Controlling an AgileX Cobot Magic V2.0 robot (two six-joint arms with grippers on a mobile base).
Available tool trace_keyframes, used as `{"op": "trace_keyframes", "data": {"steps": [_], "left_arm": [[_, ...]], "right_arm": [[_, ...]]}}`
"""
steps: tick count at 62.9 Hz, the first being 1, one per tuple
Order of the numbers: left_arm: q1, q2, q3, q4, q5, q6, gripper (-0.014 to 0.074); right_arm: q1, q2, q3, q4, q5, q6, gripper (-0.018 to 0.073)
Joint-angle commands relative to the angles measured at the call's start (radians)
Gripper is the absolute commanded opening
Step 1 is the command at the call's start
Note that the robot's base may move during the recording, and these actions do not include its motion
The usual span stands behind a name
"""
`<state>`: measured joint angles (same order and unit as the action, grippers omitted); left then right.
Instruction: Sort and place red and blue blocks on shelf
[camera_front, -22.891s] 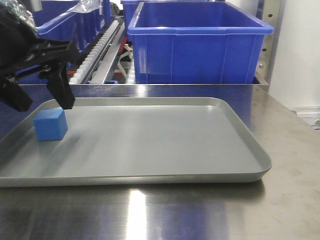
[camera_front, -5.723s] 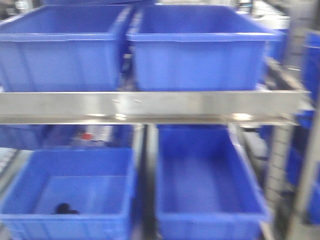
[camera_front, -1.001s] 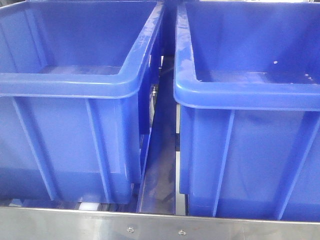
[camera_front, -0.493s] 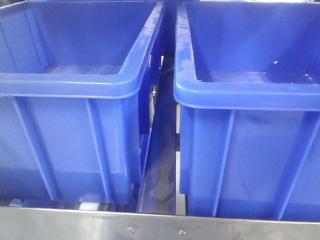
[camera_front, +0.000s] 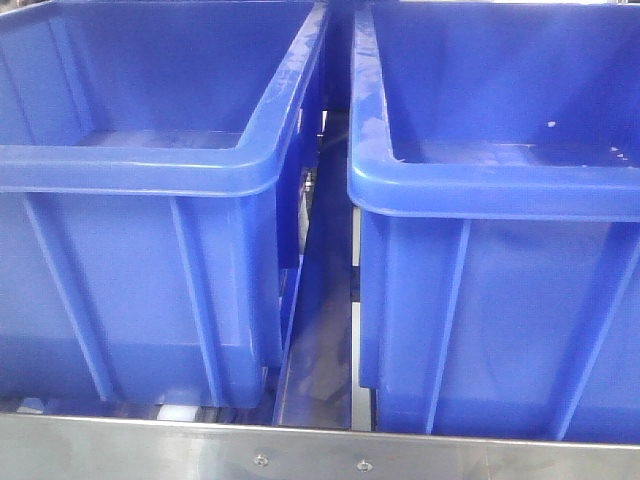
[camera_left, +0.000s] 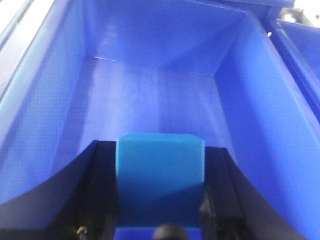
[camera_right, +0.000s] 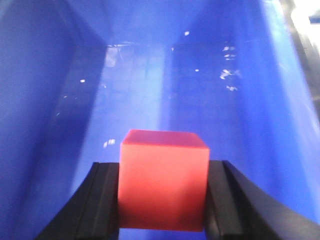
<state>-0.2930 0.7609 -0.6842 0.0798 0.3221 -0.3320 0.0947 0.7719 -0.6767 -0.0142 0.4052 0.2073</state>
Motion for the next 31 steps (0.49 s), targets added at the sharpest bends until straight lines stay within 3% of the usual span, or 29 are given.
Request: {"op": "trace_keyframes", "data": {"steps": [1, 21, 27, 31], "left_arm": [[-0.008, 0.094, -0.092, 0.005, -0.099, 0.003, 0.0125], [-0.008, 0.414, -0.25, 0.002, -0.12, 0.003, 0.0131], [-0.008, 0.455, -0.267, 0.002, -0.124, 0.003, 0.0226], [-0.008, 0.465, -0.268, 0.002, -0.129, 0.003, 0.0331]], "right_arm": [[-0.003, 0.086, -0.088, 0.0, -0.106, -0.004, 0.0056], [-0.003, 0.274, -0.171, 0.0, -0.15, -0.004, 0.0057], [-0.003, 0.302, -0.171, 0.0, -0.165, -0.004, 0.0091], [-0.003, 0.312, -0.171, -0.004, -0.167, -0.005, 0.0186]]}}
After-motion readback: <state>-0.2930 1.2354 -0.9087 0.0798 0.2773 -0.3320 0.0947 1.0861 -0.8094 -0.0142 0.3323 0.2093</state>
